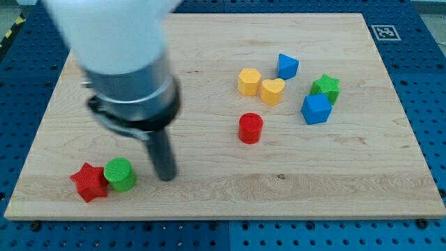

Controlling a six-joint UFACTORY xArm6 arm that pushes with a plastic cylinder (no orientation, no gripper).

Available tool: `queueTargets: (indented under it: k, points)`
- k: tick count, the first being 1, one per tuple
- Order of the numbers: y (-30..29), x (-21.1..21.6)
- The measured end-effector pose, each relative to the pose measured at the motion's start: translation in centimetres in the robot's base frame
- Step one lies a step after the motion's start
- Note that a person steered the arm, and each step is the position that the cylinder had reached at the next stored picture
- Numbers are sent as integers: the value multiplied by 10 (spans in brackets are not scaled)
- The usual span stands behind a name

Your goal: Move the red circle close to the red star and green circle

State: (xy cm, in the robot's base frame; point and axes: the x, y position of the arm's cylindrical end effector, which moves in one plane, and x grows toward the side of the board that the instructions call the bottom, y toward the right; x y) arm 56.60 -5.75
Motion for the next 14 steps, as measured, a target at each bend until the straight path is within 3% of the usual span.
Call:
queueTargets:
  k: [2, 3, 4, 8, 12, 14]
  points:
    - [194, -12]
    - [237, -43]
    - [232, -70]
    - [60, -84]
    - [28, -80]
    - [-6, -43]
